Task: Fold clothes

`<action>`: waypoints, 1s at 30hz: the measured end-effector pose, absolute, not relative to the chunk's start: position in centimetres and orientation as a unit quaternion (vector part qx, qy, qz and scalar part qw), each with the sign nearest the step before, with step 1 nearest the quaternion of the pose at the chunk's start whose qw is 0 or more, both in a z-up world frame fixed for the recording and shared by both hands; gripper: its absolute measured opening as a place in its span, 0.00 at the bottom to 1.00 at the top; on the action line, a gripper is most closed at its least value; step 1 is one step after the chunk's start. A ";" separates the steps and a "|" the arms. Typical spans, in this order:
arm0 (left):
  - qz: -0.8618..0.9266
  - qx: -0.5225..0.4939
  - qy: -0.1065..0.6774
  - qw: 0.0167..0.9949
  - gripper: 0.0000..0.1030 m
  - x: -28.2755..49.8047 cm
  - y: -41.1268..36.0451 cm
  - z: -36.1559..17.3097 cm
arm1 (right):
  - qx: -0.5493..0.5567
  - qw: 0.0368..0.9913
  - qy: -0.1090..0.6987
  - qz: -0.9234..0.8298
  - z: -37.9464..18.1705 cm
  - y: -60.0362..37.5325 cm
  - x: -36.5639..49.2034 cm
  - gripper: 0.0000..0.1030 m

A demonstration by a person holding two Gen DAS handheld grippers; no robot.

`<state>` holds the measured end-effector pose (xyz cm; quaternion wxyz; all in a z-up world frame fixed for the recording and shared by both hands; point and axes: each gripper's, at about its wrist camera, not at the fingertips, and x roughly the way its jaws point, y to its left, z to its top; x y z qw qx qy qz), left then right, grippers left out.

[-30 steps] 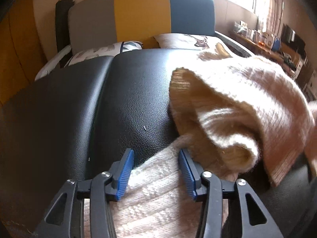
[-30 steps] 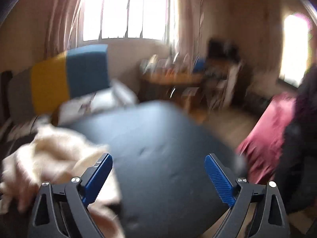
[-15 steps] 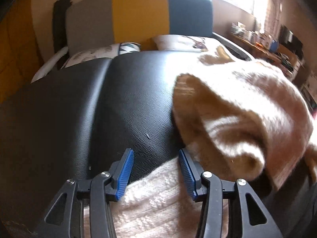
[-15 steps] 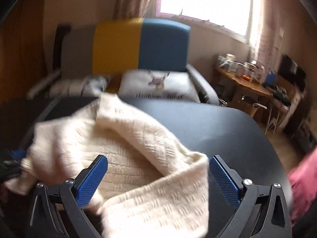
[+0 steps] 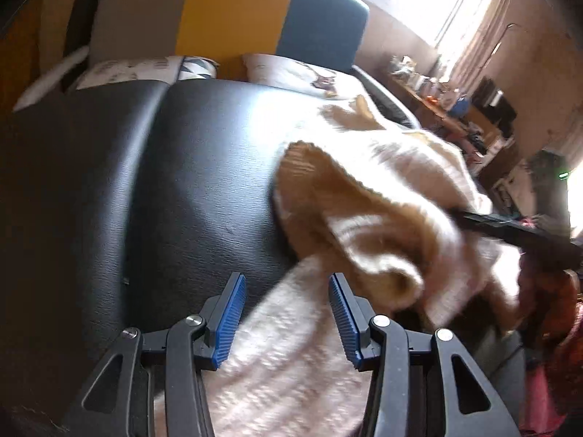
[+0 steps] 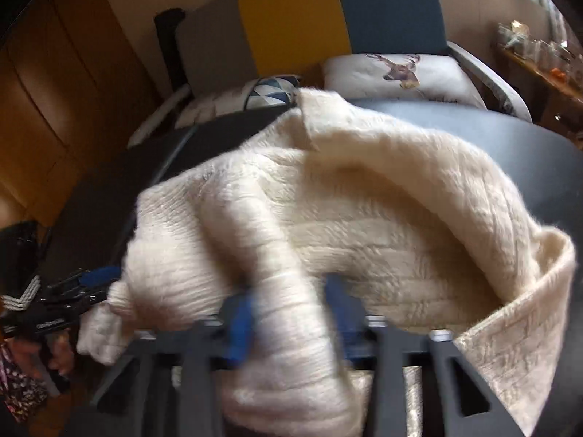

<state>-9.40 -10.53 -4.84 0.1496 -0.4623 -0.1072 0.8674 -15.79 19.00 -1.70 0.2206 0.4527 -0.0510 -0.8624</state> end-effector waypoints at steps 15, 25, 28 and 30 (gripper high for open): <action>0.878 -0.461 -0.002 0.127 0.48 -9.0 -7.0 -5.5 | 0.347 0.111 -0.153 -0.919 2.6 28.1 -9.0 0.13; 0.889 -0.444 0.031 0.108 0.58 -9.4 -5.1 -6.1 | 0.415 0.037 -0.151 -0.896 -5.2 29.5 -9.6 0.21; 0.885 -0.446 0.017 0.132 0.25 -9.3 -4.7 -5.7 | 0.404 0.032 -0.130 -0.905 -5.4 28.4 -9.3 0.29; 0.885 -0.445 0.021 0.133 0.13 -9.1 -4.3 -5.1 | 0.397 0.028 -0.116 -0.910 -5.4 27.7 -9.1 0.32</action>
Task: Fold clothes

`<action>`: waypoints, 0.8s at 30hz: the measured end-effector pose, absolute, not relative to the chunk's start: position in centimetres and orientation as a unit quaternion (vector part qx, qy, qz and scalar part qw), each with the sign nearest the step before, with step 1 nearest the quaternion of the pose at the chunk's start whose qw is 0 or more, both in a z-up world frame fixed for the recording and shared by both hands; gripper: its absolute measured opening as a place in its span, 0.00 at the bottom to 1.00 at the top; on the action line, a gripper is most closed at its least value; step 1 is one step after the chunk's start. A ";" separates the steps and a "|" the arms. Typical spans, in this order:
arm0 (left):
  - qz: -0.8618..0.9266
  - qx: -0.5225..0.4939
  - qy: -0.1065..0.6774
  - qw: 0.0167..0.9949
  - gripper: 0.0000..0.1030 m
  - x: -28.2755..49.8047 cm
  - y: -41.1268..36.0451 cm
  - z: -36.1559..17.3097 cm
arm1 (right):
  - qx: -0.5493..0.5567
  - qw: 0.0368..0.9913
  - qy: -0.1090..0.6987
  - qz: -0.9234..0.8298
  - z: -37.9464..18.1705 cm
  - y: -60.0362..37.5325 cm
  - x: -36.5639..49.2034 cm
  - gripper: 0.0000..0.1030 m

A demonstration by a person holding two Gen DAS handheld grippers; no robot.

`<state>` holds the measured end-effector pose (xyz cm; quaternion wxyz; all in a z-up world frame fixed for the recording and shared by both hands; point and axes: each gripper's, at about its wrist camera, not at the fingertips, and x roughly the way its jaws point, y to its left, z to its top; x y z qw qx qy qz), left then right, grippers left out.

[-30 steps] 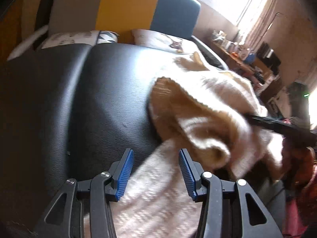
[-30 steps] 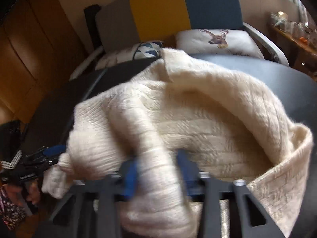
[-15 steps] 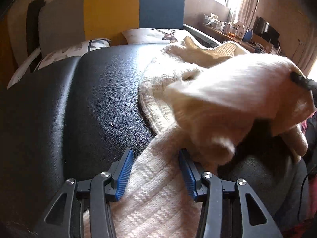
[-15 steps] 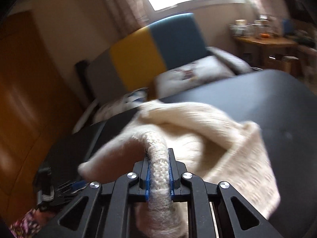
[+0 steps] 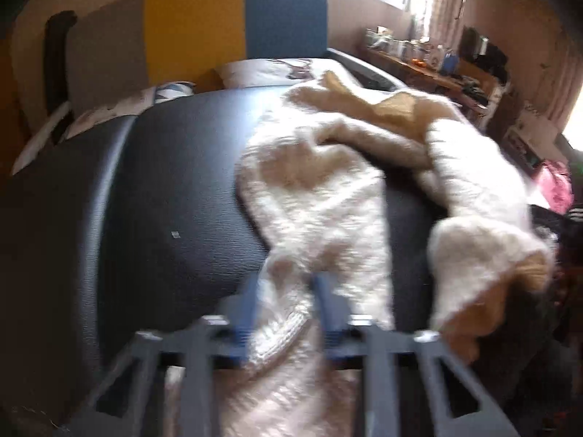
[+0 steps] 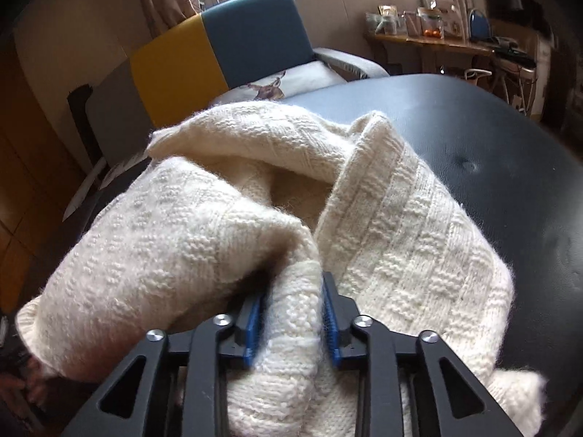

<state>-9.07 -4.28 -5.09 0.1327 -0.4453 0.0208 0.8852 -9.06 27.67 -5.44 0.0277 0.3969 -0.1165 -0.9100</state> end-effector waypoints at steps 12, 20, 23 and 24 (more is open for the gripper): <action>0.925 -0.365 0.044 0.096 0.07 -9.2 -7.4 4.1 | 0.407 0.013 -0.063 -0.911 -5.1 26.3 -7.8 0.48; 0.937 -0.350 -0.003 0.003 0.07 -10.2 -16.1 7.0 | 0.436 0.037 -0.072 -0.896 -5.1 25.9 -7.9 0.64; 0.935 -0.352 -0.006 -0.039 0.07 -10.0 -19.9 6.9 | 0.451 0.057 -0.073 -0.888 -5.1 25.3 -8.0 0.68; 0.933 -0.357 -0.009 -0.051 0.07 -10.0 -21.1 6.6 | 0.454 0.068 -0.070 -0.886 -5.1 24.8 -7.8 0.69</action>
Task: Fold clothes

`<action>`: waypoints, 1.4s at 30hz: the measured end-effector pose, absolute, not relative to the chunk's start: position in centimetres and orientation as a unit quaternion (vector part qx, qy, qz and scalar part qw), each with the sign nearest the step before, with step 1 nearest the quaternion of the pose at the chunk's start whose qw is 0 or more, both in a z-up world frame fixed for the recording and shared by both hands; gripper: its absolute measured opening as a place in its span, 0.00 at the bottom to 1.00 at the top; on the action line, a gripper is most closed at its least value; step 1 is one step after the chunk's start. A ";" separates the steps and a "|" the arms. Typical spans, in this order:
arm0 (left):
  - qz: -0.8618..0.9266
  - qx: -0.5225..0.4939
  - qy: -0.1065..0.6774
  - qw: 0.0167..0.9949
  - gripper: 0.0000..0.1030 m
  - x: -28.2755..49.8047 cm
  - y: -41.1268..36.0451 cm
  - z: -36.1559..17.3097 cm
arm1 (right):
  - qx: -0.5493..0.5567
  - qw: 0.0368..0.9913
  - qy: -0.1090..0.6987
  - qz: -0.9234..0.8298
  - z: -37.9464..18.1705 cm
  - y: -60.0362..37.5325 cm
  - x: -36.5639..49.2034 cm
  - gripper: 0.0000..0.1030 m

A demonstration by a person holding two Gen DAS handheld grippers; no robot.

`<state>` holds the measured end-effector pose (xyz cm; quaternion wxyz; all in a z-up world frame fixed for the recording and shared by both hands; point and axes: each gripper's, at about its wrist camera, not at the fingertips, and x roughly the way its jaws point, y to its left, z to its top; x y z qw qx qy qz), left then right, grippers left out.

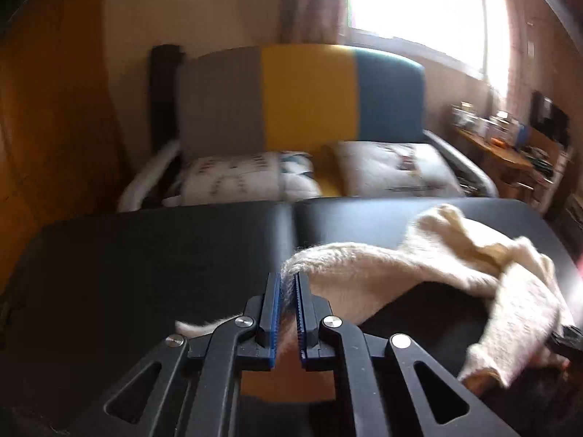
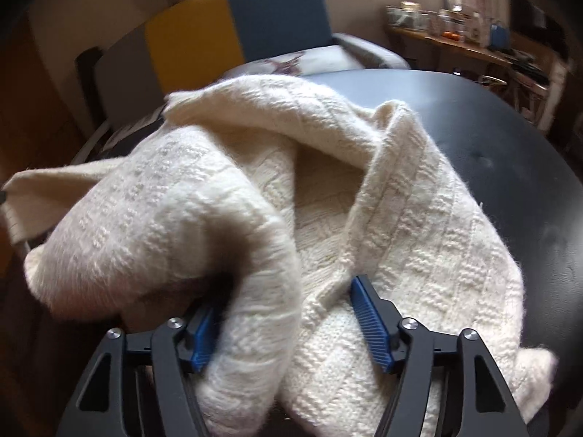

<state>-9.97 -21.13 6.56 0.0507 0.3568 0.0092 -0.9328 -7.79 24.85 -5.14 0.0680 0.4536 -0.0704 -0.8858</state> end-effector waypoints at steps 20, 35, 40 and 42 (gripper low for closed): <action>-0.913 0.395 0.092 0.047 0.33 -4.2 -17.4 1.5 | 0.391 0.121 -0.041 -0.911 -1.6 21.4 -4.9 0.89; -0.906 0.418 -0.064 -0.025 0.32 -9.2 -1.5 -1.8 | 0.349 0.135 0.102 -0.922 3.3 20.6 -14.7 0.89; -0.909 0.407 -0.085 -0.021 0.30 -8.2 -0.6 -2.3 | 0.388 0.167 0.172 -0.890 1.2 18.8 -18.4 0.89; -0.908 0.411 -0.078 -0.023 0.29 -8.2 -0.8 -2.3 | 0.403 0.179 0.200 -0.875 0.3 18.0 -19.9 0.86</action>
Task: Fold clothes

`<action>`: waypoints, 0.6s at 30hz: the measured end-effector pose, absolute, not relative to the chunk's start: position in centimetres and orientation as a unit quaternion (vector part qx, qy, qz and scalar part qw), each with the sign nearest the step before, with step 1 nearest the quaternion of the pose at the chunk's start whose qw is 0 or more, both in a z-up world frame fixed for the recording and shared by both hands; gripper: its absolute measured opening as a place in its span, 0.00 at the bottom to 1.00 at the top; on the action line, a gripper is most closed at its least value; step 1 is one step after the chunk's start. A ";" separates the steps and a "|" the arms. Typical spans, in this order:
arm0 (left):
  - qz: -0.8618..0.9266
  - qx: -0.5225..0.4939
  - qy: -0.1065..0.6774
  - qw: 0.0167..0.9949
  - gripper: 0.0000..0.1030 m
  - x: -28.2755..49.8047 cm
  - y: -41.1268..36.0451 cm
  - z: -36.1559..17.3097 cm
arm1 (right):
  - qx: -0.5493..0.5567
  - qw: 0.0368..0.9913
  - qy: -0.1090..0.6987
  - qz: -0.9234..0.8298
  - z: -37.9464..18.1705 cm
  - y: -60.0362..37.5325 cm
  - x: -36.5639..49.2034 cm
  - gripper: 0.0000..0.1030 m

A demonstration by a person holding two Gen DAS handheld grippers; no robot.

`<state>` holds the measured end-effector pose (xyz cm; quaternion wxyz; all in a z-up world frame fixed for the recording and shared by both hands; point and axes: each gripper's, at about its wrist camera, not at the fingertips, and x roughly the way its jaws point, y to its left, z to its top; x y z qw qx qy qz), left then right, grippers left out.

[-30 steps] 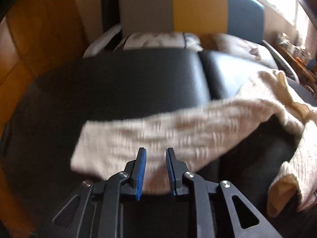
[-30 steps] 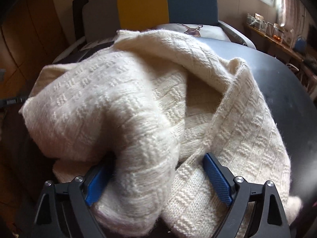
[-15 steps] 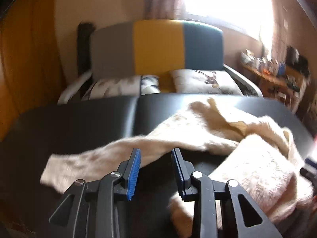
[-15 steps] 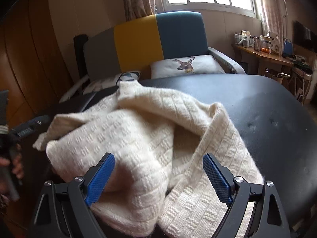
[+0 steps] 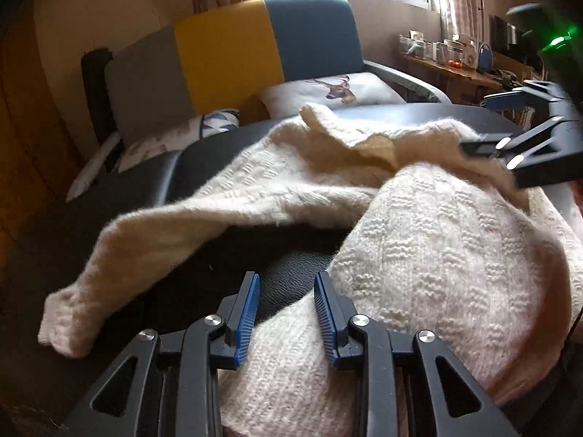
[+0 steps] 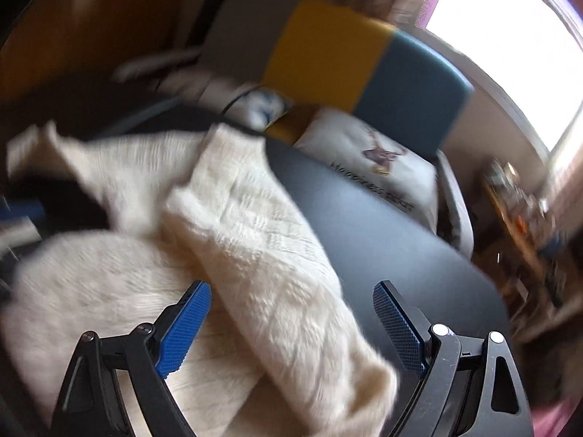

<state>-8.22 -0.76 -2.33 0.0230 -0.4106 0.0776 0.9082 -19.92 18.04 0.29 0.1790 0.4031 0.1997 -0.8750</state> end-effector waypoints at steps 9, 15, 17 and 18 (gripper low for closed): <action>0.908 -0.411 0.078 0.032 0.28 -8.1 -1.3 -2.3 | 0.394 0.190 0.196 -0.878 2.5 19.7 -23.1 0.12; 0.904 -0.416 0.087 0.031 0.29 -8.0 -0.9 -3.7 | 0.394 0.155 0.089 -0.901 5.1 25.9 -26.0 0.12; 0.905 -0.414 0.086 0.031 0.29 -8.0 -0.9 -3.8 | 0.406 0.140 0.060 -0.901 4.8 27.5 -27.6 0.12; 0.906 -0.414 0.084 0.031 0.30 -8.1 -1.0 -3.9 | 0.413 0.134 0.044 -0.900 4.4 28.3 -28.5 0.12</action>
